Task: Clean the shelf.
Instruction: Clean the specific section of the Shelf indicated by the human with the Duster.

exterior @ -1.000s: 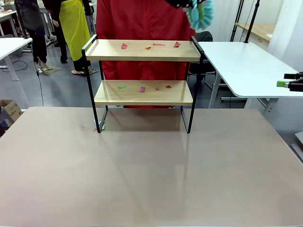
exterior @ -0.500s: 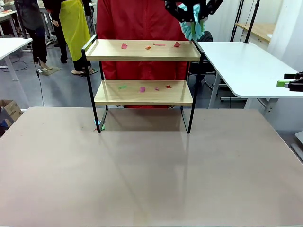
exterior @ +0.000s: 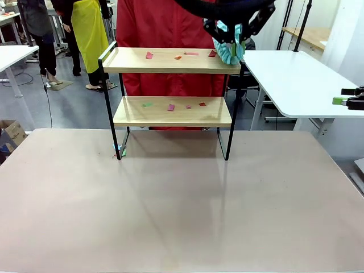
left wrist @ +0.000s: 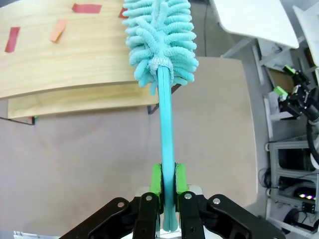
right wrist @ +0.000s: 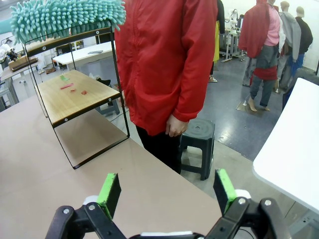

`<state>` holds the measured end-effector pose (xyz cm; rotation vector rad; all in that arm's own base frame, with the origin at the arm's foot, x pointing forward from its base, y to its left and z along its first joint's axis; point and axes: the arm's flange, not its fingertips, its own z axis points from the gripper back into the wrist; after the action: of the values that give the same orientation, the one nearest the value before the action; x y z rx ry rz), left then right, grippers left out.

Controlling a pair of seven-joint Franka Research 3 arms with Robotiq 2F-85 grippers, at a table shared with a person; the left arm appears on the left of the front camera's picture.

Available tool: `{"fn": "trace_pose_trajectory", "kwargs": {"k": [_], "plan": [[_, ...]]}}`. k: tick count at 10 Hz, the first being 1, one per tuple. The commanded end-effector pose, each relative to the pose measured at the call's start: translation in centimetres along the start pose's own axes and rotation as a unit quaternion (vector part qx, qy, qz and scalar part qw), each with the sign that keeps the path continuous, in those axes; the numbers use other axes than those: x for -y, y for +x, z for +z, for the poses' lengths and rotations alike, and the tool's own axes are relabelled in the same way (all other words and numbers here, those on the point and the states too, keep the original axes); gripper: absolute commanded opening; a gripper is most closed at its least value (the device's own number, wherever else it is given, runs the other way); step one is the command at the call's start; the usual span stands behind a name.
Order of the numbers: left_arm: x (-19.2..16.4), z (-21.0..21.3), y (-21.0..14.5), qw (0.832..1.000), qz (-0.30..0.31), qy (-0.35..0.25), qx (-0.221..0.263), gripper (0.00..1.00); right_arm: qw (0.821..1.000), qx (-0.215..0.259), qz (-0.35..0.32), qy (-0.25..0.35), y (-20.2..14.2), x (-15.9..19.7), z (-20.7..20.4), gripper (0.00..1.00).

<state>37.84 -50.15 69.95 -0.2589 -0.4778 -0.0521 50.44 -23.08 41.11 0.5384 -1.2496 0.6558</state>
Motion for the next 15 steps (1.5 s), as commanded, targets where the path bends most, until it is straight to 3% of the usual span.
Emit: {"fn": "trace_pose_trajectory", "kwargs": {"k": [1, 5, 6, 8, 15], "plan": [[0.3, -0.1, 0.3, 1.0, 0.001, 0.012, -0.019, 0.13, 1.0, -0.007, -0.005, -0.008, 0.5, -0.3, -0.2, 1.0], [0.2, -0.7, 0.0, 0.998, 0.005, 0.035, -0.058, 0.13, 1.0, -0.007, -0.005, -0.008, 0.5, -0.3, -0.2, 1.0], [-0.5, -1.7, -0.4, 0.999, 0.001, 0.027, -0.027, 0.13, 1.0, -0.007, -0.005, -0.008, 0.5, -0.3, -0.2, 1.0], [-0.5, -1.7, -0.5, 0.999, 0.002, 0.031, -0.036, 0.13, 1.0, -0.007, -0.005, -0.008, 0.5, -0.3, -0.2, 1.0], [-9.3, -1.9, 1.1, 0.991, 0.008, 0.091, -0.101, 0.13, 1.0, -0.007, -0.005, -0.008, 0.5, -0.3, -0.2, 1.0]]}}
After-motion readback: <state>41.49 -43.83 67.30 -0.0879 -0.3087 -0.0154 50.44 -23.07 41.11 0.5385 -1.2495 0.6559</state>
